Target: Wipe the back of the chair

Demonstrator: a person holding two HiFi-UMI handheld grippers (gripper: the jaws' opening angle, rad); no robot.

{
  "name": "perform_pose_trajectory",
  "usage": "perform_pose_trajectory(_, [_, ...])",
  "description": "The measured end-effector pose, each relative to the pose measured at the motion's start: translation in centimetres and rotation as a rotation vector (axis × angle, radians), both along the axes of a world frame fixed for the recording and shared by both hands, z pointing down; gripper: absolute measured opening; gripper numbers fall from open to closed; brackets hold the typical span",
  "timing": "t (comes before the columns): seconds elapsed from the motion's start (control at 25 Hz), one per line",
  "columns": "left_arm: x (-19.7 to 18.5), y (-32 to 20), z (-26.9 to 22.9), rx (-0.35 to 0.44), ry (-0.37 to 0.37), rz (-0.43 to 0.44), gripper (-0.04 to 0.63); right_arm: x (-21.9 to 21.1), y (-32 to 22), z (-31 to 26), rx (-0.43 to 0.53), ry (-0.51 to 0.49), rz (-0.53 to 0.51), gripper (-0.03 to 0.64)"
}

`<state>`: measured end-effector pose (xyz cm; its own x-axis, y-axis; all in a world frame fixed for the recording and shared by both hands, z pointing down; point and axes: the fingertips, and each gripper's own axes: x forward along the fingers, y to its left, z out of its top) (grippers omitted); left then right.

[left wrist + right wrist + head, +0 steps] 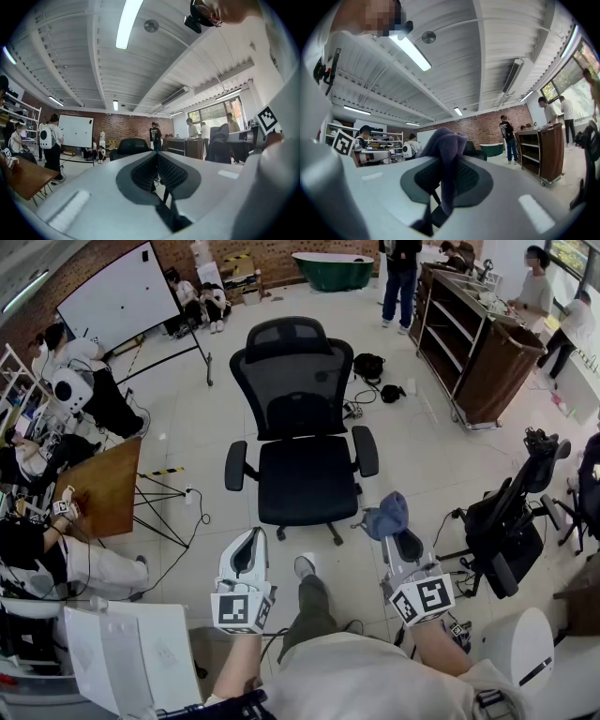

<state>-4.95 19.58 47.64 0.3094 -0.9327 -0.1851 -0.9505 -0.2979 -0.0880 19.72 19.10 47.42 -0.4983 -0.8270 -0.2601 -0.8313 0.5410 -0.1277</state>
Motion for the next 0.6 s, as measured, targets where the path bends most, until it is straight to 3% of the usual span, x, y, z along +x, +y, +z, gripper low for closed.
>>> perform_pose_trajectory(0.16, [-2.2,-6.2,0.1,0.019,-0.004,0.003,0.066,-2.1,-5.6,1.0,-0.012,0.001,0.013,0.048])
perform_pose_trajectory(0.44, [-6.0,-17.1,-4.7,0.055,-0.009,0.042,0.066,-5.5,-16.2,-3.4,0.016,0.004,0.044,0.048])
perform_pose_trajectory(0.6, [-8.1,-23.1,-5.3,0.059,-0.019,0.055,0.066,-8.2,-21.8,-3.2,0.003,0.006,0.054,0.048])
